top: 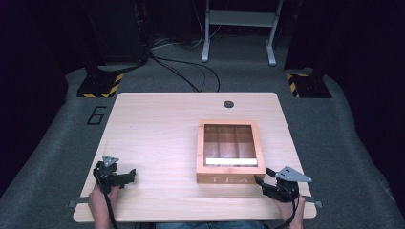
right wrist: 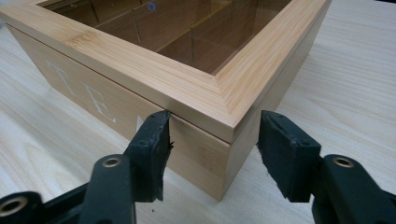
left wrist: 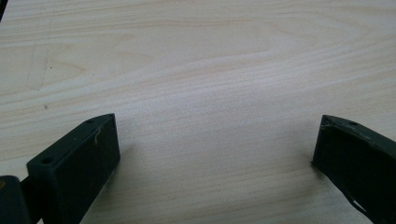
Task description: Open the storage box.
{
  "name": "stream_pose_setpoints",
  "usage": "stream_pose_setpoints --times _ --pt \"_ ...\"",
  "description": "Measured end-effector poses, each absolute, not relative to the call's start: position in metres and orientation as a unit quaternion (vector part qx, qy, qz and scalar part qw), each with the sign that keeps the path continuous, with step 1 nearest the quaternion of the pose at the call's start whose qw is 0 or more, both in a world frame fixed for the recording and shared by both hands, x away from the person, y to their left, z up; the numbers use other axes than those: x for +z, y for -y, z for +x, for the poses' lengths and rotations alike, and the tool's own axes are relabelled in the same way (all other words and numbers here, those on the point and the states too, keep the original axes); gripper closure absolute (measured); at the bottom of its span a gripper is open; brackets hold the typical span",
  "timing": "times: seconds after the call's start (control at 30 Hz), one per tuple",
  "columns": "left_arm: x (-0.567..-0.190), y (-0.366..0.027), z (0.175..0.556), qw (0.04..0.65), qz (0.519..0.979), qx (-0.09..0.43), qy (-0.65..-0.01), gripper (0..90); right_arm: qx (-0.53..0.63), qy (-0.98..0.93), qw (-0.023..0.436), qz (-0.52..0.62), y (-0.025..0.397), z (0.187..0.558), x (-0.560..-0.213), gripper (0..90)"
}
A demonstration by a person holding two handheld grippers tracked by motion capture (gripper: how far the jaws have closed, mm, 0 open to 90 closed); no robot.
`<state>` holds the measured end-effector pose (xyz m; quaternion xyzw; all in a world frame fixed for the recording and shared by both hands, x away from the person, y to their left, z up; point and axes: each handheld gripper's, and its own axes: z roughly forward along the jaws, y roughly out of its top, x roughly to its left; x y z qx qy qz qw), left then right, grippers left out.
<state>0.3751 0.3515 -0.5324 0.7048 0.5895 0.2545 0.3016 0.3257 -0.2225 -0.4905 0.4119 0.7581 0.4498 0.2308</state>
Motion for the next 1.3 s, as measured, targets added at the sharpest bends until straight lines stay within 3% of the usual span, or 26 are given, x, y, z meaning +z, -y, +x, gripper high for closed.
stream_pose_setpoints --times 0.93,1.3 --pt "-0.5324 -0.3515 0.3752 0.302 0.705 0.254 -0.589 0.5 0.469 -0.743 0.244 0.409 0.2222 0.3228 -0.4883 51.8" --pt "-0.5324 -0.3514 0.3752 0.302 0.704 0.255 -0.59 0.5 0.477 -0.733 0.27 0.404 0.2219 0.3223 -0.4817 53.2"
